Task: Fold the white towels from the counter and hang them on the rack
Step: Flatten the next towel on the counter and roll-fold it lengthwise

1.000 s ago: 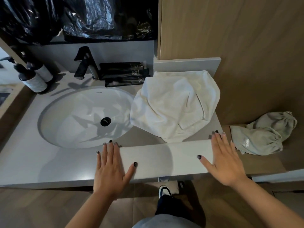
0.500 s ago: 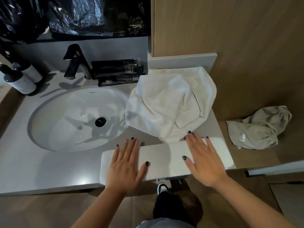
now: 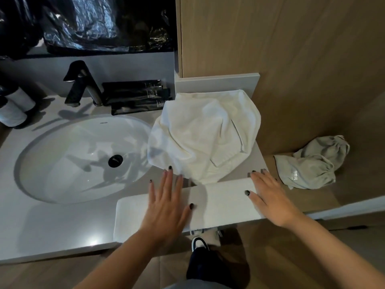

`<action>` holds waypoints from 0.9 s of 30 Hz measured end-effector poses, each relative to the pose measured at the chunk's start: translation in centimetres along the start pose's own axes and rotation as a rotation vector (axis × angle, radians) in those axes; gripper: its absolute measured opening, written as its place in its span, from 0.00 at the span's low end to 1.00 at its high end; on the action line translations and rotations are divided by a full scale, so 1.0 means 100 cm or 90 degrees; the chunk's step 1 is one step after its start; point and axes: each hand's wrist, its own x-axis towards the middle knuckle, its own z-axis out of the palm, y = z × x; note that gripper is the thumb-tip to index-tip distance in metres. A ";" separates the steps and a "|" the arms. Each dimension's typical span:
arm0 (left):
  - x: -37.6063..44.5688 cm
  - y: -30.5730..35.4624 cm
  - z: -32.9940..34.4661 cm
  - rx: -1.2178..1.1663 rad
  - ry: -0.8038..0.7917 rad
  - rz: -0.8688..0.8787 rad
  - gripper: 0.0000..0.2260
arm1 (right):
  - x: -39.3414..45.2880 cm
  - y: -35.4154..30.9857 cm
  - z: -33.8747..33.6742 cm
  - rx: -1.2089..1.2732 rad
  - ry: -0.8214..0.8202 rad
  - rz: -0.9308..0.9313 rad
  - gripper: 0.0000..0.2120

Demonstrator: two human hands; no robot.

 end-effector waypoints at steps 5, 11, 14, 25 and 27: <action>0.035 0.063 0.015 -0.026 -0.001 0.212 0.30 | 0.011 0.007 -0.026 0.219 0.067 0.087 0.19; 0.036 0.059 0.030 0.040 -0.010 0.209 0.30 | 0.010 0.013 -0.029 0.472 -0.094 0.225 0.13; 0.035 0.058 0.030 0.031 0.003 0.213 0.30 | -0.006 0.008 -0.025 0.561 -0.028 0.246 0.14; -0.005 0.032 -0.034 -0.315 0.044 0.043 0.41 | -0.045 -0.095 -0.101 0.402 0.029 -0.033 0.14; -0.013 0.025 -0.065 -0.403 0.059 0.038 0.36 | -0.057 -0.129 -0.124 0.312 0.064 -0.122 0.14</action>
